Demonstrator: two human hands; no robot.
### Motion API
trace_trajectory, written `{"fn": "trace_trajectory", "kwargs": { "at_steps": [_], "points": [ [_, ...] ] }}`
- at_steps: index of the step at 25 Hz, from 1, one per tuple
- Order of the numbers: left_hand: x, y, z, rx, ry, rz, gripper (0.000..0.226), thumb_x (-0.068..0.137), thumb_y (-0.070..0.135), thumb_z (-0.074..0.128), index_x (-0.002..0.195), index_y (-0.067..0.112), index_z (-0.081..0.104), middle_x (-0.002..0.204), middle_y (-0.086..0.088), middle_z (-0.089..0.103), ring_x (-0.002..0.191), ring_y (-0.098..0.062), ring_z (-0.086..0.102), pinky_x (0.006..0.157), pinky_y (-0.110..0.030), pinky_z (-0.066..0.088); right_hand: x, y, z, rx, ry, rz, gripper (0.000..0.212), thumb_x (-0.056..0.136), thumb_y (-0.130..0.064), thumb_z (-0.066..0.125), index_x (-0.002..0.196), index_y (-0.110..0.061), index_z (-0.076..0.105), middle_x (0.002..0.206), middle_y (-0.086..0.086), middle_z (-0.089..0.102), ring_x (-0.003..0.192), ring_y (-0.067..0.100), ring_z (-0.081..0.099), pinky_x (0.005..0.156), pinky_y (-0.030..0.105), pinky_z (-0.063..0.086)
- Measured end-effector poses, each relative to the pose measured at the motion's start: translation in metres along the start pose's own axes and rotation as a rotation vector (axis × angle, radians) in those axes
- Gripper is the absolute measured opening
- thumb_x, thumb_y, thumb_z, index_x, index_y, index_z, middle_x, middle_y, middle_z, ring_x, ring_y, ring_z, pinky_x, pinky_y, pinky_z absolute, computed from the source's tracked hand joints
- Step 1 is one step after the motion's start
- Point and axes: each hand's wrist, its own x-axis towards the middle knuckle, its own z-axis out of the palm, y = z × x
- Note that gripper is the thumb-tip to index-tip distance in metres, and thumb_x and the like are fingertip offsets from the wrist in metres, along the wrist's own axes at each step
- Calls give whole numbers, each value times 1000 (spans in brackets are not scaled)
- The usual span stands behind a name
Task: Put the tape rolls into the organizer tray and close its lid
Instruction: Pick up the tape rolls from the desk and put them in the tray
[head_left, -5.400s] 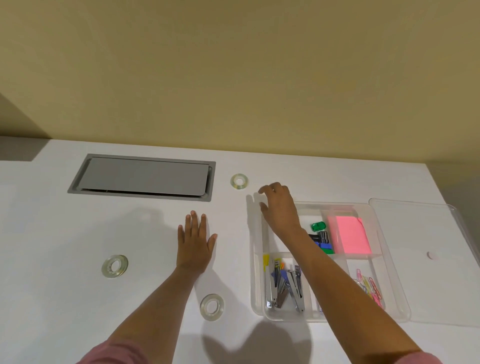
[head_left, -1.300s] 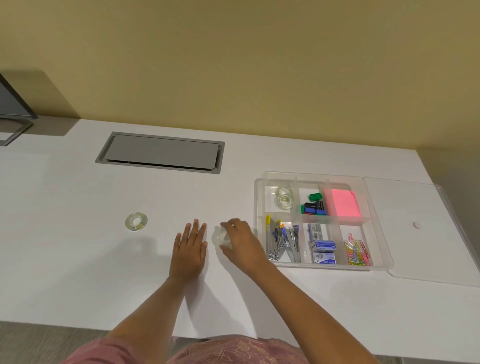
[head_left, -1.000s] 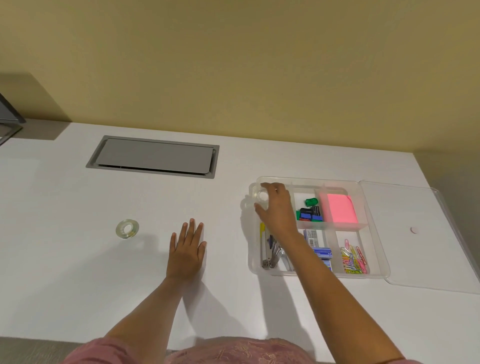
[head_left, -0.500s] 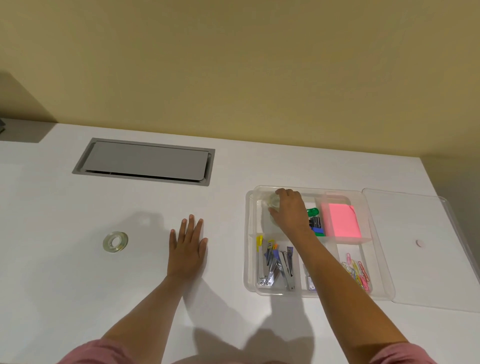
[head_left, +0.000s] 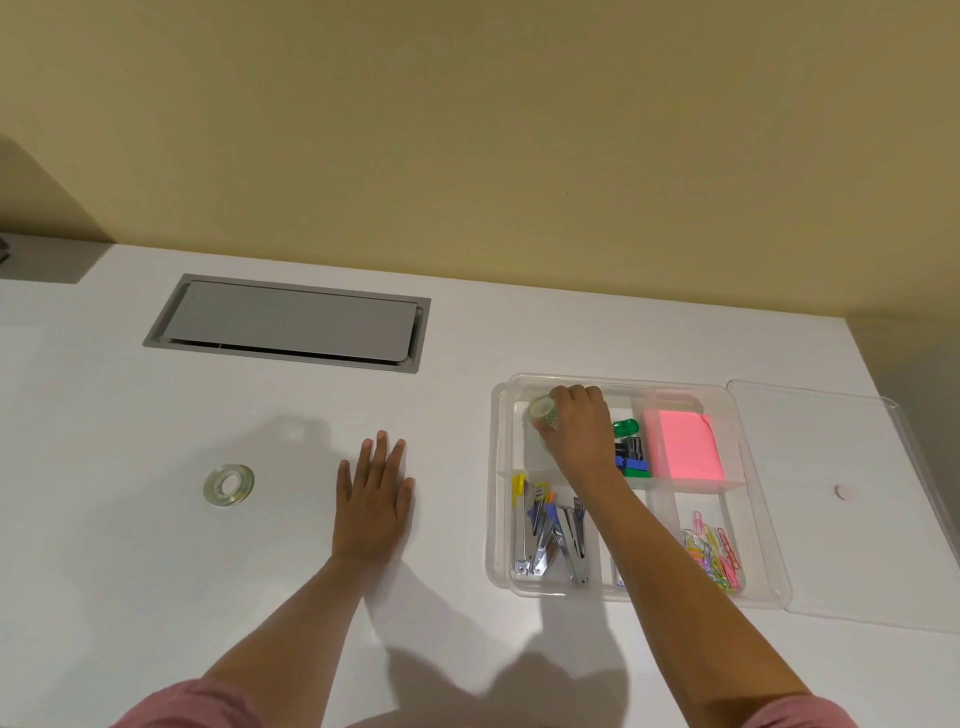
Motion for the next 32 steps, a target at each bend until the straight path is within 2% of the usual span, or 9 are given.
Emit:
{"fn": "trace_trajectory", "kwargs": {
  "at_steps": [4,8,11,14,17,22,27,30,32],
  "points": [
    [3,-6,-2,-23,-45,11,54,103,36,25,152,27,5,162,2,-4,150,-17,-3,123,-42,1,-5,-5,-8,85,64,28,38,91,-31,62,121,-8,57,120,11,60,112,26,50,97,32,39],
    [-4,-14,-9,4,-50,38,54,102,37,27,152,26,10,162,0,2,150,-17,3,122,-40,4,-14,-23,-19,152,146,4,34,90,-22,63,119,-5,60,118,15,61,110,30,52,97,36,42],
    [-13,-24,-18,16,-39,116,57,99,45,17,151,21,19,161,-4,11,150,-22,12,121,-41,12,-22,-48,-21,163,154,-35,32,90,-20,63,118,-4,60,117,16,61,109,32,52,95,38,44],
    [-12,-44,-28,32,-118,184,53,103,38,21,152,22,12,162,-2,3,150,-19,3,122,-39,7,-31,-79,-18,150,149,-46,31,91,-21,62,118,-5,61,118,16,61,109,32,53,93,38,45],
    [-12,-74,-44,36,-105,185,52,104,32,27,152,19,14,162,-2,3,150,-20,4,122,-40,2,-40,-118,-10,143,117,-46,32,92,-22,60,120,-6,60,120,15,59,110,32,53,93,38,46],
    [-12,-138,-70,69,-15,149,53,103,31,25,153,17,13,162,-2,6,150,-21,3,122,-43,-2,-54,-186,10,160,53,-41,33,95,-25,56,125,-10,56,127,10,55,116,27,50,95,34,47],
    [-8,-205,-82,91,8,95,53,102,35,12,153,19,11,162,-1,4,150,-18,2,123,-43,-1,-62,-254,34,192,-21,-62,36,96,-26,54,129,-13,51,132,8,51,120,24,47,97,32,47],
    [-8,-231,-89,48,5,74,72,89,44,-8,152,18,16,162,-1,6,150,-19,4,122,-42,1,-65,-294,47,221,-112,-109,41,96,-27,54,134,-13,46,136,8,47,124,23,45,102,33,45],
    [-6,-244,-89,53,-2,49,62,96,42,2,152,18,15,162,-1,6,150,-19,4,123,-42,1,-68,-317,55,241,-195,-156,47,96,-30,55,138,-12,42,139,9,44,127,24,43,104,34,44]
  ]
}}
